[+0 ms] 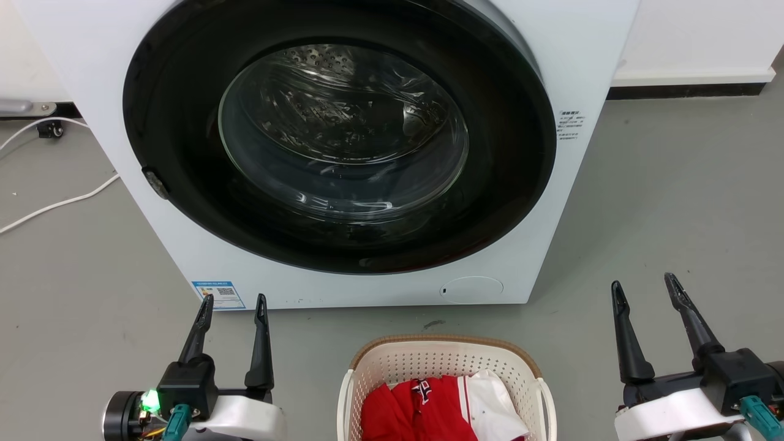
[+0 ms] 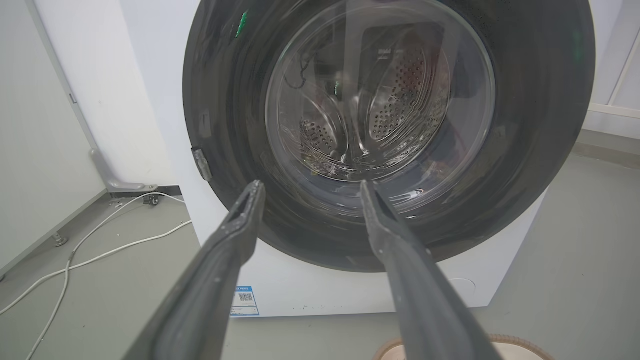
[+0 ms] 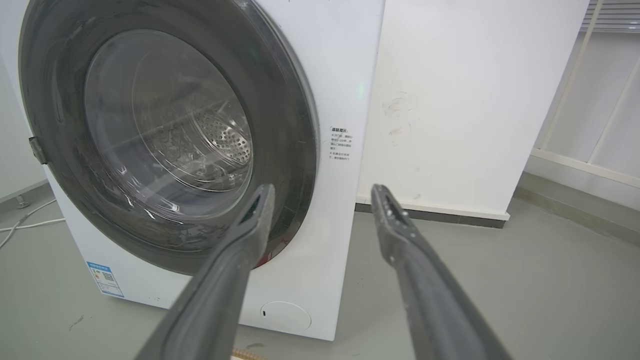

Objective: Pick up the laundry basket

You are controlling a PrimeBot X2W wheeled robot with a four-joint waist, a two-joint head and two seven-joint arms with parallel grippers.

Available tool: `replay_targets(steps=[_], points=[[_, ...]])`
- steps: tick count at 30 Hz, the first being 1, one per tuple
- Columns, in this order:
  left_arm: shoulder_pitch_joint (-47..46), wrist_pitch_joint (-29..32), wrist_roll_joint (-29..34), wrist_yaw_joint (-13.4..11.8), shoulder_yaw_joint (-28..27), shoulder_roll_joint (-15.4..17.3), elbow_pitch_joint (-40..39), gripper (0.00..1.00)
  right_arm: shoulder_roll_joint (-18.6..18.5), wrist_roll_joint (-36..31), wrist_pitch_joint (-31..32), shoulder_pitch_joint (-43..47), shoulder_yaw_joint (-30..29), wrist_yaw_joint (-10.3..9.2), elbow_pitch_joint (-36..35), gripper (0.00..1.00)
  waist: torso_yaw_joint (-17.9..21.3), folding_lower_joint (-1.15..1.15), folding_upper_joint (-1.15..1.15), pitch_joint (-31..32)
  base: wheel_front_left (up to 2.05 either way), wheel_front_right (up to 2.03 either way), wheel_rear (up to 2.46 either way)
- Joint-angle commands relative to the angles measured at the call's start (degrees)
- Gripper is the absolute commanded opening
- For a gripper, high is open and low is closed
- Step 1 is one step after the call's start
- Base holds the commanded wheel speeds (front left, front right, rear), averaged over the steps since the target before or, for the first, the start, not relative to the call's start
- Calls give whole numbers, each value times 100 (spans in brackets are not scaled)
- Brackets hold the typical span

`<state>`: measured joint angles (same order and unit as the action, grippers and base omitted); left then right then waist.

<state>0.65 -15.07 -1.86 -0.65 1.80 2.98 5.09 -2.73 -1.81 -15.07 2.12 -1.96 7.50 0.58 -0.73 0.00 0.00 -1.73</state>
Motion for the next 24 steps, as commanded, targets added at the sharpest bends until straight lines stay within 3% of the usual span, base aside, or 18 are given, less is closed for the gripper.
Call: replay_targets(steps=[1, 9, 24], points=[[4, -16, -26, 15, 2, -10, -2, 100, -27, 53, -16, 23, 6, -2, 8, 100, 2, 0, 0, -9, 0, 0, 0], [-292, -15, -2, 185, 219, -12, 331, 100, -25, -14, -15, -152, 117, -2, 319, 100, 20, 0, 0, -286, 0, 0, 0], [-1343, -15, -304, 463, 632, -10, 1992, 100, -22, -298, -15, -1318, 264, -3, 2343, 100, 283, 0, 0, -1541, 0, 0, 0]])
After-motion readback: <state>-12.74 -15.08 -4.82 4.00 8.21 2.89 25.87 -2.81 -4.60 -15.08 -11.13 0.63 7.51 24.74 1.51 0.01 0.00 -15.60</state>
